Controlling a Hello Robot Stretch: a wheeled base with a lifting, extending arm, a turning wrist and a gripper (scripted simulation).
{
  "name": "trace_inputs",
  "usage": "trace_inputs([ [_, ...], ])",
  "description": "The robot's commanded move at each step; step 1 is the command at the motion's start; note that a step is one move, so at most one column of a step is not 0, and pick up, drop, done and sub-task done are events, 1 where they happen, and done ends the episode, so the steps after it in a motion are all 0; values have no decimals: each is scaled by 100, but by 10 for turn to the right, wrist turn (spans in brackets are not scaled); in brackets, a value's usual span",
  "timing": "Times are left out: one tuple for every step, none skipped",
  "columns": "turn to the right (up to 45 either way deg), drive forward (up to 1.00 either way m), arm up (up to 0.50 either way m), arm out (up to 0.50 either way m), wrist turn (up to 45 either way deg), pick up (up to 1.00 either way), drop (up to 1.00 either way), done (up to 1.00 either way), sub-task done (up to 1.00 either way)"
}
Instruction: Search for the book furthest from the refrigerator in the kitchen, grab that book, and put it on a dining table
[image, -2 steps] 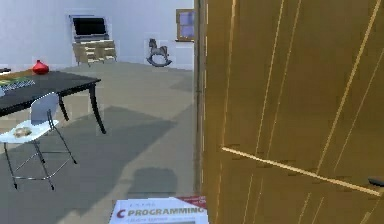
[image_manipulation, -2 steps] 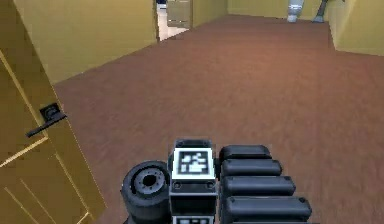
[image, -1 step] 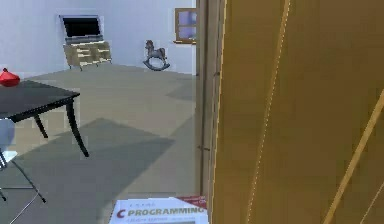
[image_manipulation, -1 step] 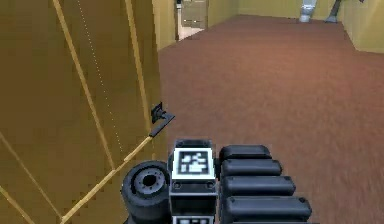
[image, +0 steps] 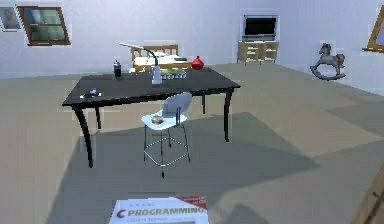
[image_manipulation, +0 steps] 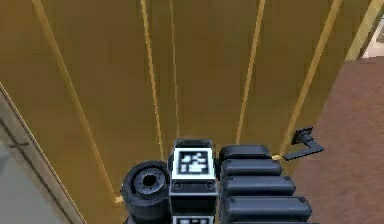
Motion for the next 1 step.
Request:
trace_inputs([
  [-180,0,0,0,0,0,0,0,0],
])
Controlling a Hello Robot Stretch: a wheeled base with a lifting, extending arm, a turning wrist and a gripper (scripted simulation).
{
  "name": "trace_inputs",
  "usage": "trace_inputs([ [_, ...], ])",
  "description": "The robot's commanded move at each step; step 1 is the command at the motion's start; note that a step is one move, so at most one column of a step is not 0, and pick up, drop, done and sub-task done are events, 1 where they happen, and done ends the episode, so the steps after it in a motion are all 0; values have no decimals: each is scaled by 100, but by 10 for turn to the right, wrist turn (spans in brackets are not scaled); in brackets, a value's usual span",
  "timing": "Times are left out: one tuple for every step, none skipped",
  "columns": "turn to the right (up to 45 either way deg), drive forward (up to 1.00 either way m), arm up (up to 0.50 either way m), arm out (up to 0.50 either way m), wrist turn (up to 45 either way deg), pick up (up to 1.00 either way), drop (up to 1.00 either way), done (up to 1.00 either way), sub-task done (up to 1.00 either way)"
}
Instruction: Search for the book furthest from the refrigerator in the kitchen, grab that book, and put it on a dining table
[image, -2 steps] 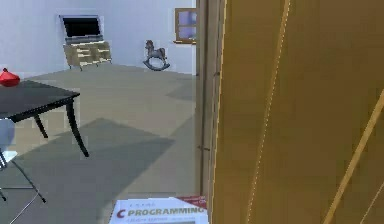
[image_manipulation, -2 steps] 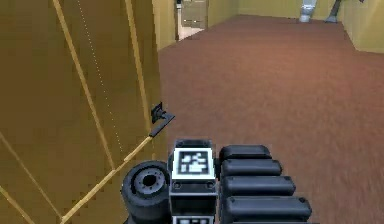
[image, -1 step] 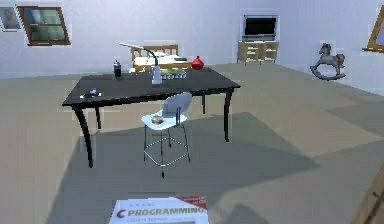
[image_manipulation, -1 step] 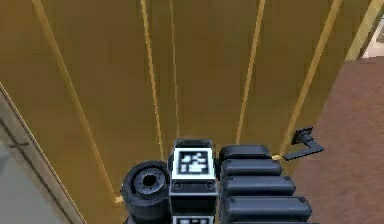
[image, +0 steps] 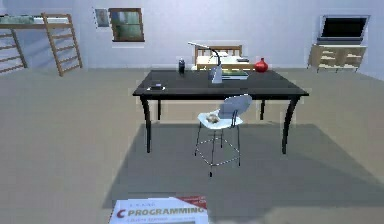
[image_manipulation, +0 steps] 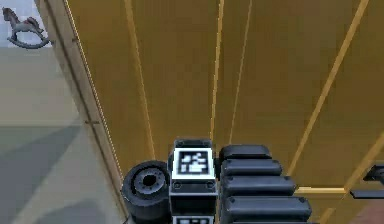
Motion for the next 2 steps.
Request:
trace_inputs([
  [0,40,0,0,0,0,0,0,0],
  [-90,0,0,0,0,0,0,0,0],
])
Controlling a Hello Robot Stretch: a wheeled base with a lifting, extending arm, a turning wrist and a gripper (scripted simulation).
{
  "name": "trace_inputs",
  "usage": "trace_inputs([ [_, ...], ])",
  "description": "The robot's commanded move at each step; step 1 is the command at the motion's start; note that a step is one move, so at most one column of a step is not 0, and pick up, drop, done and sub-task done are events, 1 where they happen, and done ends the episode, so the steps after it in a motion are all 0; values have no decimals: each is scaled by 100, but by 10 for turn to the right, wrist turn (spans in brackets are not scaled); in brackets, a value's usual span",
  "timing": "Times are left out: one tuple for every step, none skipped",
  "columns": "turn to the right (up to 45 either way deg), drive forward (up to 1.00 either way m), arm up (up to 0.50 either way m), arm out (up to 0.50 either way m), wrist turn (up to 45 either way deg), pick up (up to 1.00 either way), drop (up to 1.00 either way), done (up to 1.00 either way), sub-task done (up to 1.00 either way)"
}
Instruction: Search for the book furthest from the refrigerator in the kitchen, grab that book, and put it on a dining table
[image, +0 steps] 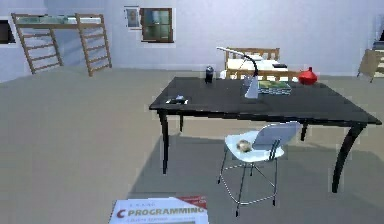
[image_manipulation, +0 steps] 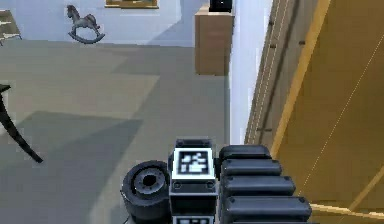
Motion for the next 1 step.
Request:
trace_inputs([
  [0,100,0,0,0,0,0,0,0],
])
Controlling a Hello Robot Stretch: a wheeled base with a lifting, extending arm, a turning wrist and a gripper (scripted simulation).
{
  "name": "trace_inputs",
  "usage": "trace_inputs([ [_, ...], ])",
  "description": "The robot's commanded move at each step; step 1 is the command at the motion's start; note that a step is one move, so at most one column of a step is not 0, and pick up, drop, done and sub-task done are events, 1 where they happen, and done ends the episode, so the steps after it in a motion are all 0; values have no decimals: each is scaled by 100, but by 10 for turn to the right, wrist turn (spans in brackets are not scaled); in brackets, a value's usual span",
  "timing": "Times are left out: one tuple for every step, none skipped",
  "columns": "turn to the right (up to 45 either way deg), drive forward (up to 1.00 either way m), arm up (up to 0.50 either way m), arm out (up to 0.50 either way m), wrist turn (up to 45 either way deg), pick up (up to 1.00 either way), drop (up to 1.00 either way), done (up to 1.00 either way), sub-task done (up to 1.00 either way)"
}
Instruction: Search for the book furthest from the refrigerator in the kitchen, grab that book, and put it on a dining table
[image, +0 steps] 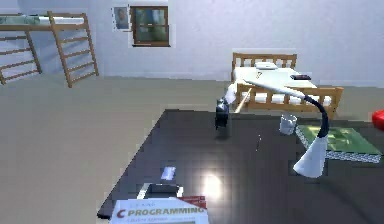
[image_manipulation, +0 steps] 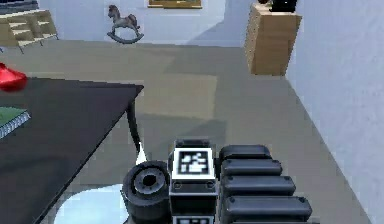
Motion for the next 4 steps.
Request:
trace_inputs([
  [-120,0,0,0,0,0,0,0,0],
  [0,10,0,0,0,0,0,0,0],
  [450,0,0,0,0,0,0,0,0],
  [240,0,0,0,0,0,0,0,0],
])
